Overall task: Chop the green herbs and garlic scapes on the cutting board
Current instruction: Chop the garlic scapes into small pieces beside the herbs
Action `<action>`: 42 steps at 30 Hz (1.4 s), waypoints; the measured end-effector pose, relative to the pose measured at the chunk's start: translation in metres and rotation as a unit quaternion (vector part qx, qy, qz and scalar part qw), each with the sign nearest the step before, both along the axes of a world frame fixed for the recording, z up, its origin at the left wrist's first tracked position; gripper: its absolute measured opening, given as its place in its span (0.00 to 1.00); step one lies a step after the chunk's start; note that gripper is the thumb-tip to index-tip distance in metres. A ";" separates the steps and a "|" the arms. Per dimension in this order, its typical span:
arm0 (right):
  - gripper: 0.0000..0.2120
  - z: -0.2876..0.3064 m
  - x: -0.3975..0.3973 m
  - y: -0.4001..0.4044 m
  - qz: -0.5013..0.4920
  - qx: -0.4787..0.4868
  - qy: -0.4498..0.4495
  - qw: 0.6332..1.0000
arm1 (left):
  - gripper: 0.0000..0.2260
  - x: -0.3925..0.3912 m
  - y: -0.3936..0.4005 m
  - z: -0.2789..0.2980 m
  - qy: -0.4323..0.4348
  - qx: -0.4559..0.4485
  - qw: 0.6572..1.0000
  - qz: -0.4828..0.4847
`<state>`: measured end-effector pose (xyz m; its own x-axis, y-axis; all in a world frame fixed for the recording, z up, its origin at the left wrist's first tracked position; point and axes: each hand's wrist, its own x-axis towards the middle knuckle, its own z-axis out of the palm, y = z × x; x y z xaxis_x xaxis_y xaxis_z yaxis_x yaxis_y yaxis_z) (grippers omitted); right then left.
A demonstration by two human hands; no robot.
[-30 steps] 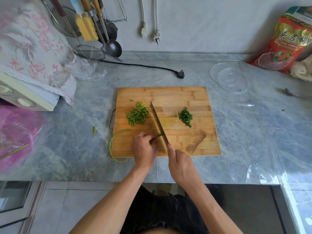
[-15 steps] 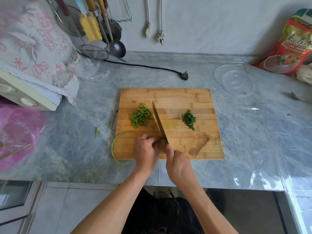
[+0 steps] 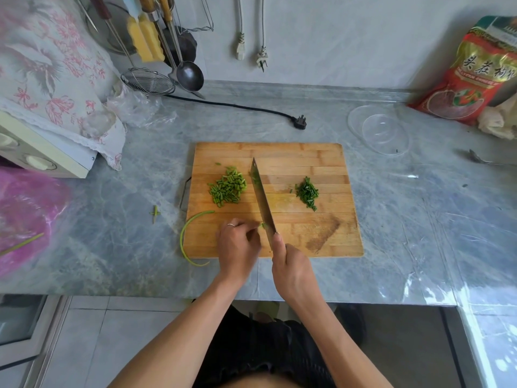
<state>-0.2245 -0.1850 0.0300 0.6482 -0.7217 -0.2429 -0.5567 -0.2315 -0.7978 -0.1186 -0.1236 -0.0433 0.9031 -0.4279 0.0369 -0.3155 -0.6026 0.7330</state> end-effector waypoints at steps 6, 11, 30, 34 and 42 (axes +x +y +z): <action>0.24 -0.005 0.000 0.004 0.046 0.064 0.087 0.993 | 0.07 0.005 -0.001 0.007 0.035 -0.003 0.999 -0.003; 0.24 -0.008 0.003 0.007 0.053 0.049 0.080 0.994 | 0.07 0.008 -0.004 0.011 0.027 0.027 0.999 -0.014; 0.22 -0.016 0.014 0.018 0.036 -0.004 0.133 0.990 | 0.12 0.010 -0.001 0.012 0.012 0.022 0.998 -0.055; 0.25 -0.013 0.029 0.014 0.020 0.021 0.117 0.993 | 0.06 0.011 -0.001 0.014 0.035 0.025 0.998 -0.048; 0.22 -0.009 0.036 0.007 0.033 0.048 0.104 0.993 | 0.10 0.012 0.000 0.015 0.010 0.036 0.998 -0.060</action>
